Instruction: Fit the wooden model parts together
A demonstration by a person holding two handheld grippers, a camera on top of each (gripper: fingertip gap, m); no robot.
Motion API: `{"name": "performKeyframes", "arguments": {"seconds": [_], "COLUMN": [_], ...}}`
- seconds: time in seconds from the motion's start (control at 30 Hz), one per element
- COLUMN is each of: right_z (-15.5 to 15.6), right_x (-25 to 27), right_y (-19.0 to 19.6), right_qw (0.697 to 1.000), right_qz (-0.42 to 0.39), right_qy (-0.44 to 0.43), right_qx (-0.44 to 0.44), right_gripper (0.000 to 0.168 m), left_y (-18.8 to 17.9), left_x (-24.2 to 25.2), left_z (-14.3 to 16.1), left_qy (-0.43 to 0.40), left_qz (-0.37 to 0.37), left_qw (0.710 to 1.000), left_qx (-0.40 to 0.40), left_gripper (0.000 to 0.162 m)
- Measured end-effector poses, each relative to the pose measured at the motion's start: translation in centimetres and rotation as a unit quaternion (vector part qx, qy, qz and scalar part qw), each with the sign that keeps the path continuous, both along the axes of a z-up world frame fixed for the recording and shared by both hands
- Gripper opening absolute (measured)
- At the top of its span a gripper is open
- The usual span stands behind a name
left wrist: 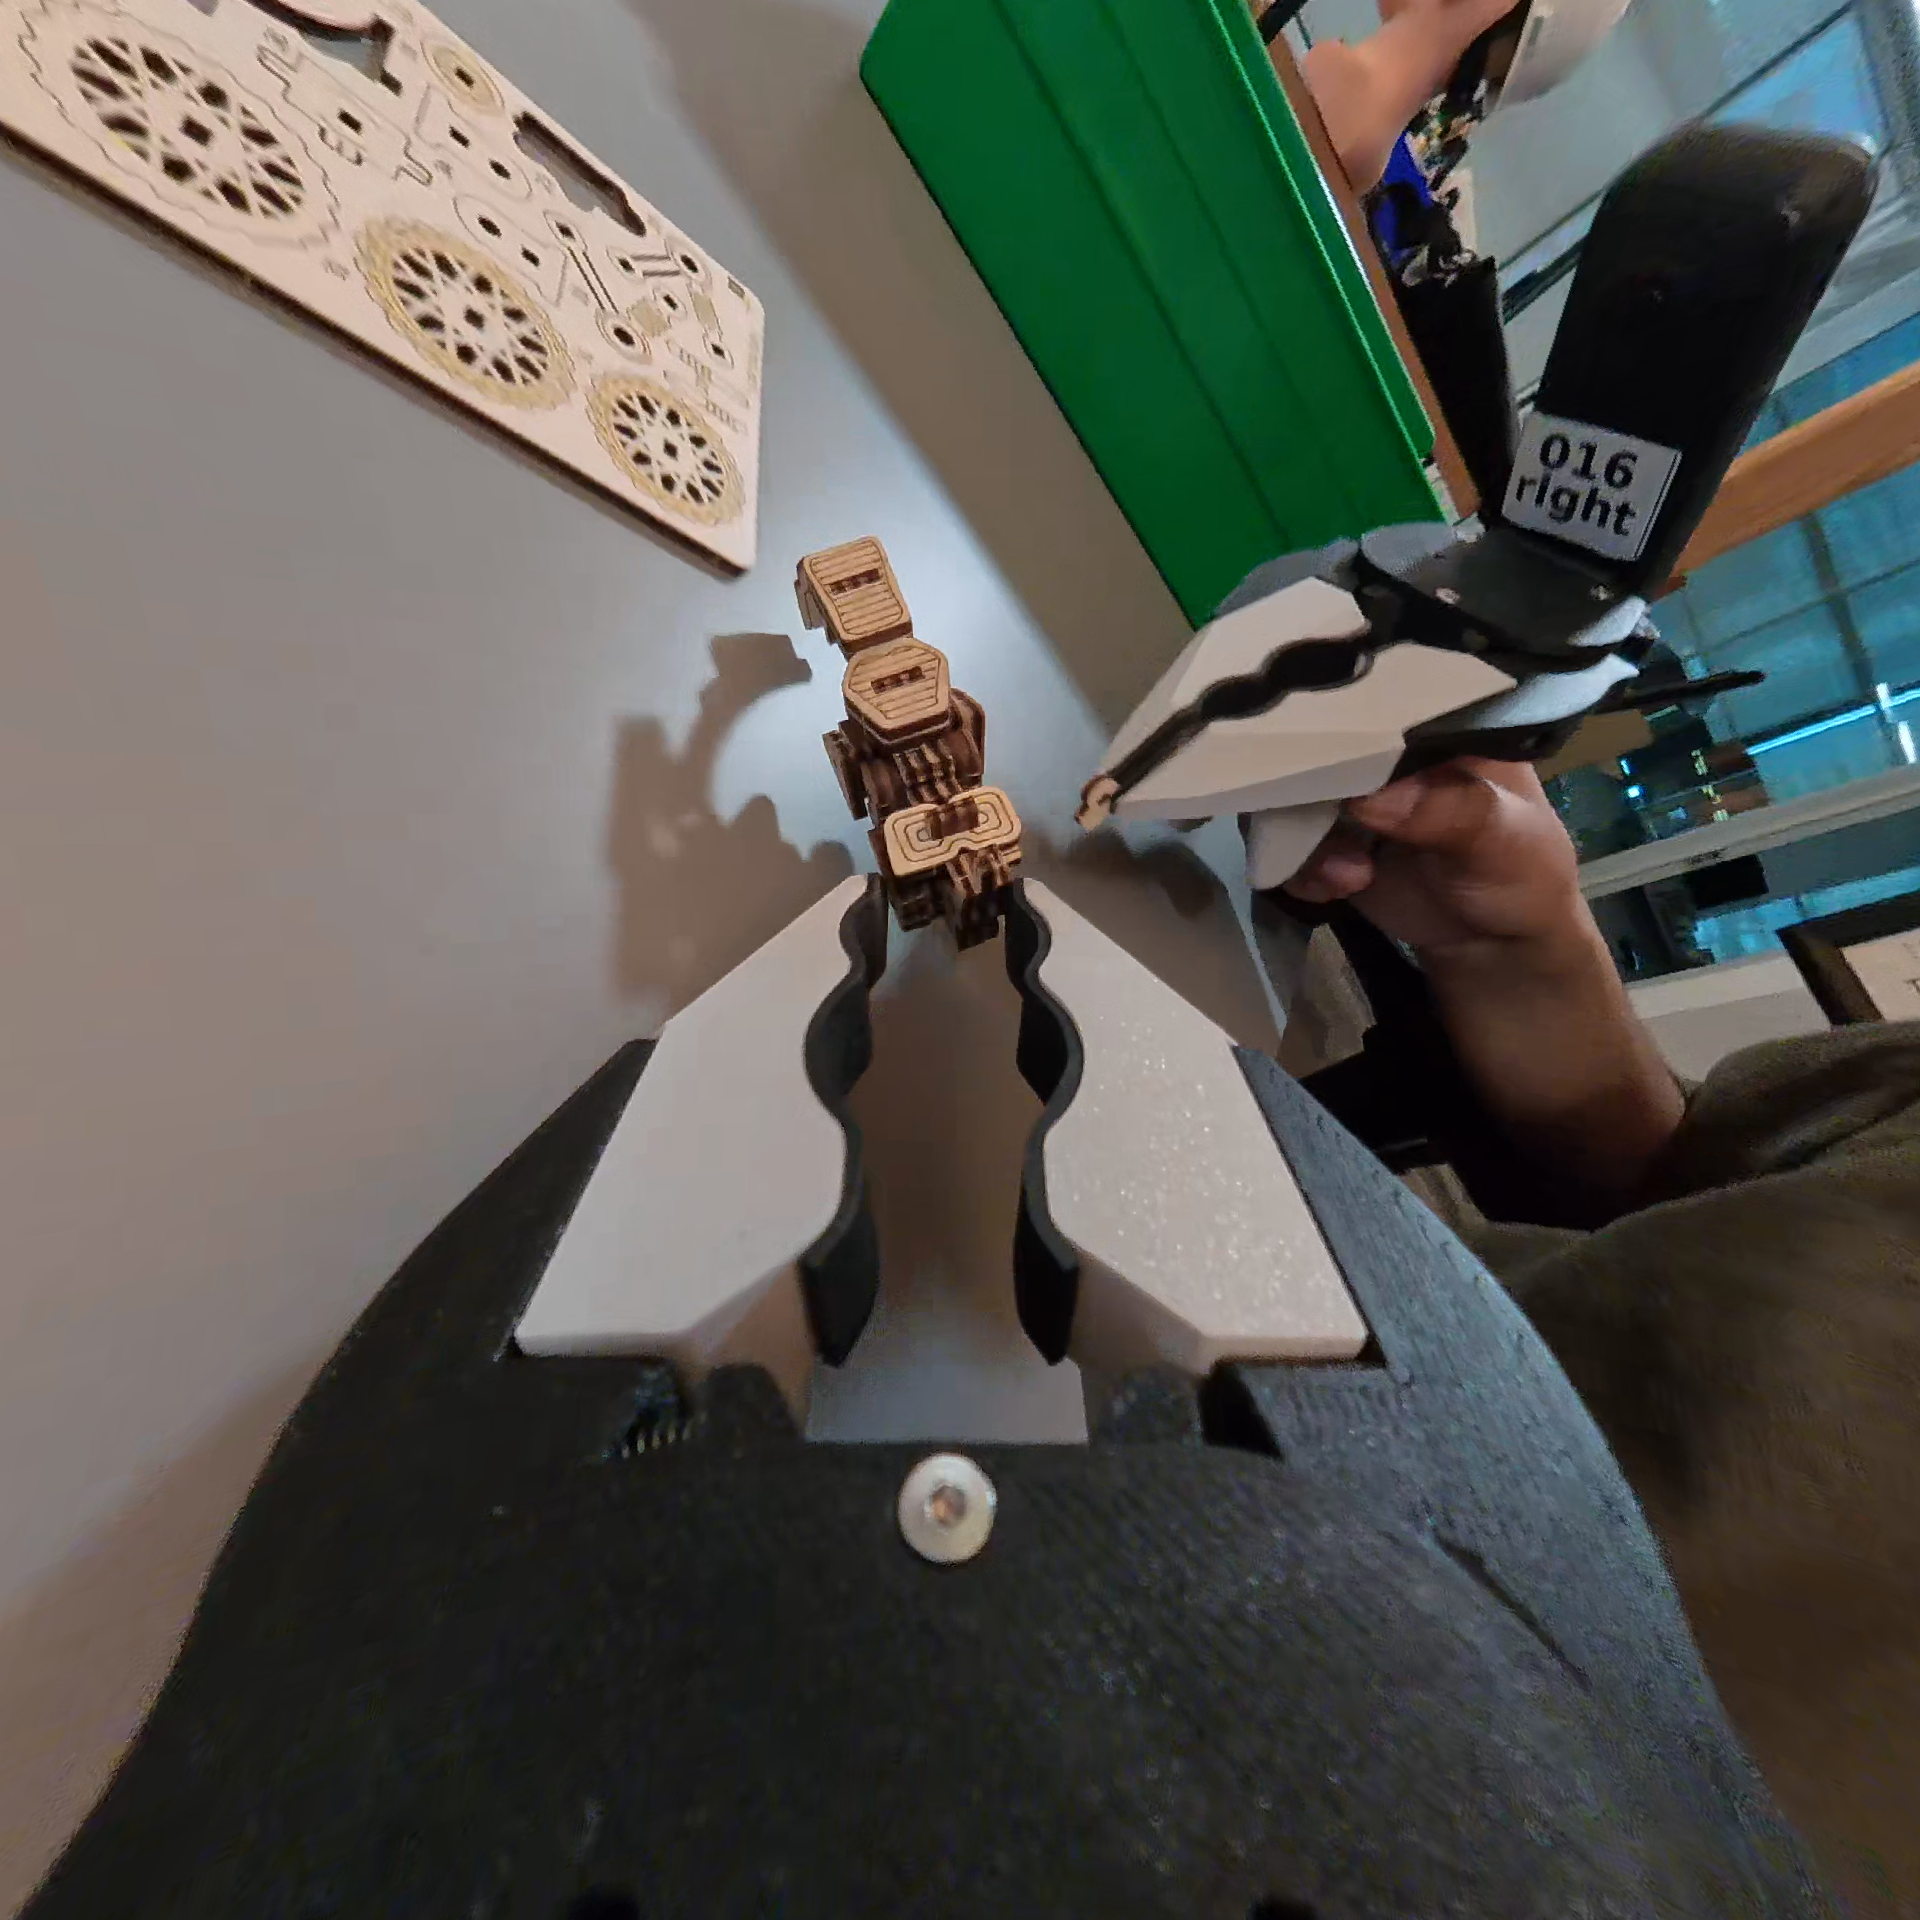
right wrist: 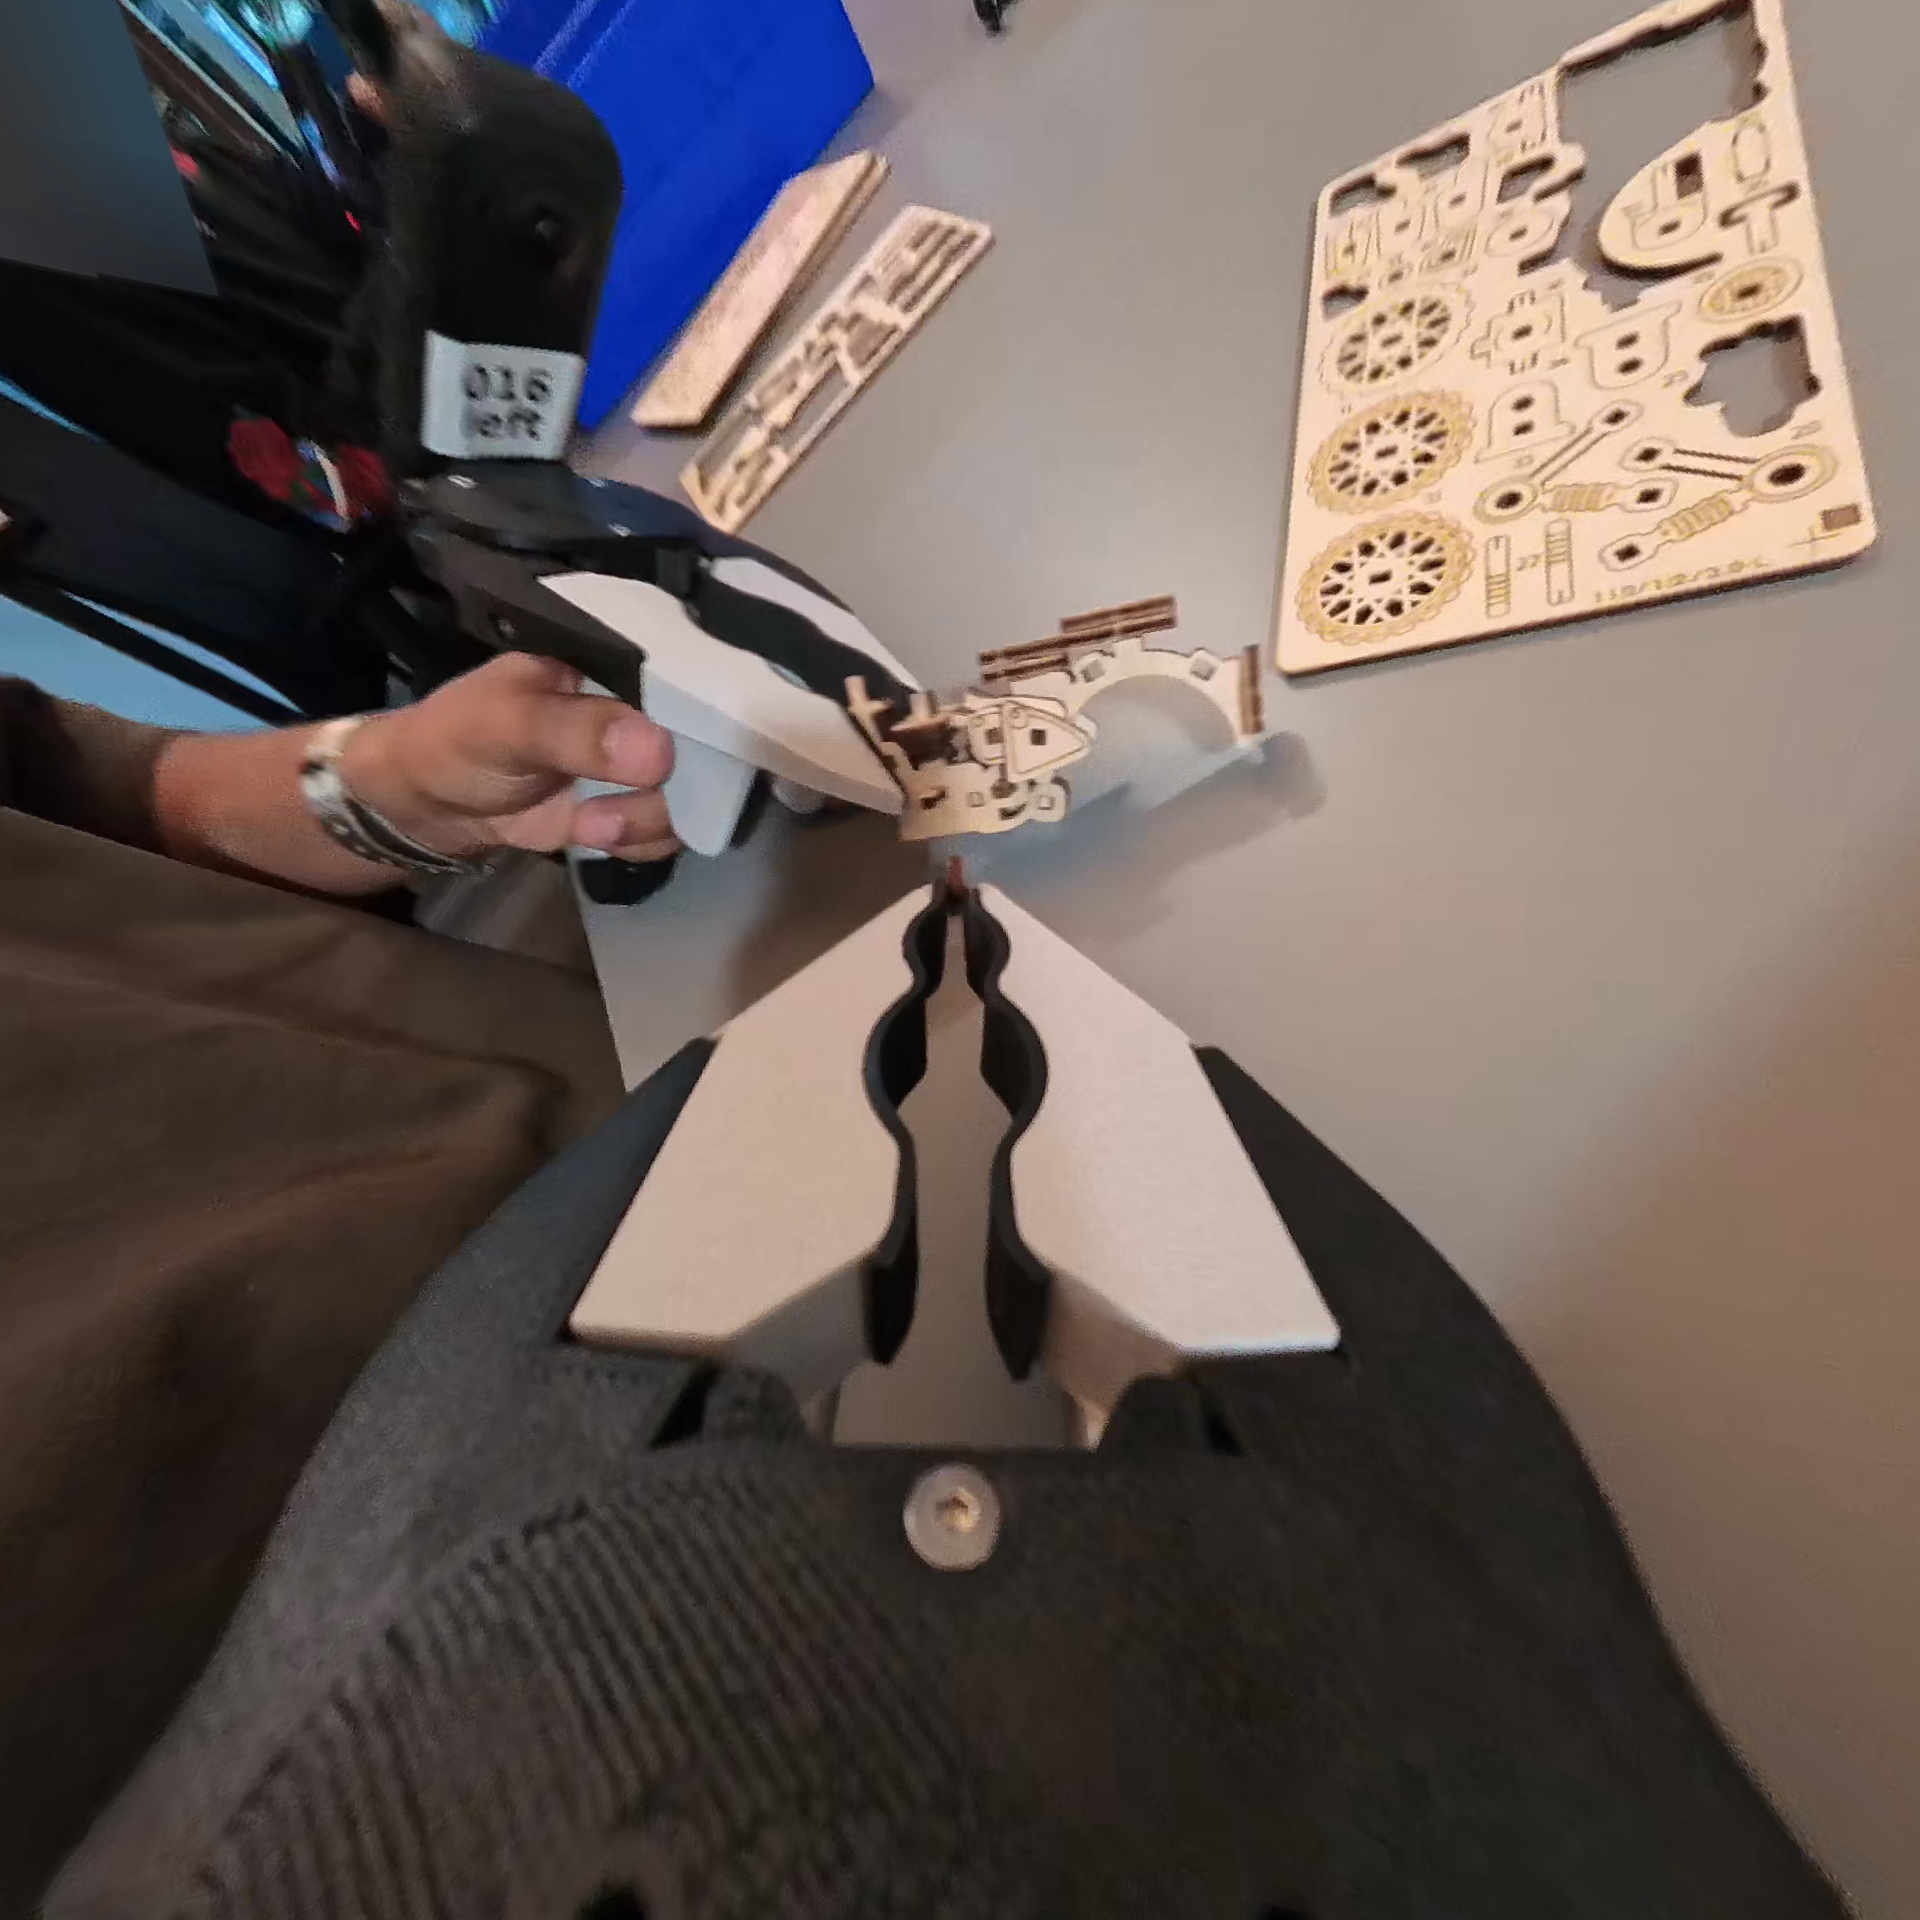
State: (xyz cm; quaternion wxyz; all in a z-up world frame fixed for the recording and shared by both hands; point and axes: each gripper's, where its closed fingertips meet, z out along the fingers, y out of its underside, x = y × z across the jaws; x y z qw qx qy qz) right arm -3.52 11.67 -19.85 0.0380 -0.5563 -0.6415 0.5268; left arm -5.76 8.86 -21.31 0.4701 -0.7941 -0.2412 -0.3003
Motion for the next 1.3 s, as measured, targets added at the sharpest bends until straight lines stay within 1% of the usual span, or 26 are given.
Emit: {"name": "performKeyframes", "arguments": {"seconds": [0.03,0.13,0.2,0.33,0.4,0.43,0.57,0.7,0.83,1.03,1.17,1.3], "right_z": [0.5,1.6,1.8,1.6,1.3,1.1,0.5,0.2,0.1,0.0,-0.8,-0.6], "right_x": [0.0,0.2,0.3,0.3,0.3,0.3,0.5,0.6,0.7,0.6,0.5,0.4], "right_y": [0.0,-0.4,-0.4,0.0,-0.2,-0.3,-0.9,-1.5,-1.8,-1.9,-1.3,-1.3], "right_qw": [1.000,0.997,0.996,0.998,0.998,0.999,1.000,0.999,1.000,1.000,1.000,1.000], "right_qz": [-0.004,-0.010,-0.017,-0.028,-0.027,-0.024,-0.011,0.000,0.005,0.003,-0.011,-0.012], "right_qy": [0.006,0.021,0.023,0.028,0.026,0.025,0.021,0.020,0.017,0.010,-0.008,-0.006], "right_qx": [-0.017,-0.072,-0.082,-0.056,-0.040,-0.031,0.013,0.028,0.025,0.004,0.008,-0.005], "right_gripper": [0.001,0.001,0.001,0.001,0.001,0.001,0.001,0.001,0.001,0.001,0.001,0.001], "left_y": [0.3,0.3,-0.3,-1.0,-1.3,-1.4,-1.4,-1.3,-1.3,-1.2,-1.2,-1.2], "left_x": [-0.4,-1.1,-1.5,-2.5,-2.8,-3.0,-2.5,-2.0,-1.5,-1.4,-1.4,-1.4], "left_z": [0.0,0.4,0.5,1.2,1.4,1.1,0.7,0.4,0.0,-0.1,-0.1,0.0], "left_qy": [-0.002,-0.015,-0.008,0.007,0.033,0.051,0.048,0.061,0.045,0.010,0.001,-0.005], "left_qz": [0.003,0.014,0.020,0.019,0.005,0.001,-0.016,-0.028,-0.042,-0.042,-0.043,-0.044], "left_qw": [1.000,1.000,1.000,0.999,0.999,0.998,0.999,0.998,0.998,0.999,0.999,0.999], "left_qx": [0.002,0.015,0.019,0.033,0.034,0.025,0.015,0.004,-0.005,-0.005,-0.002,-0.001], "left_gripper": [0.021,0.021,0.020,0.020,0.020,0.020,0.020,0.020,0.020,0.020,0.020,0.020]}}
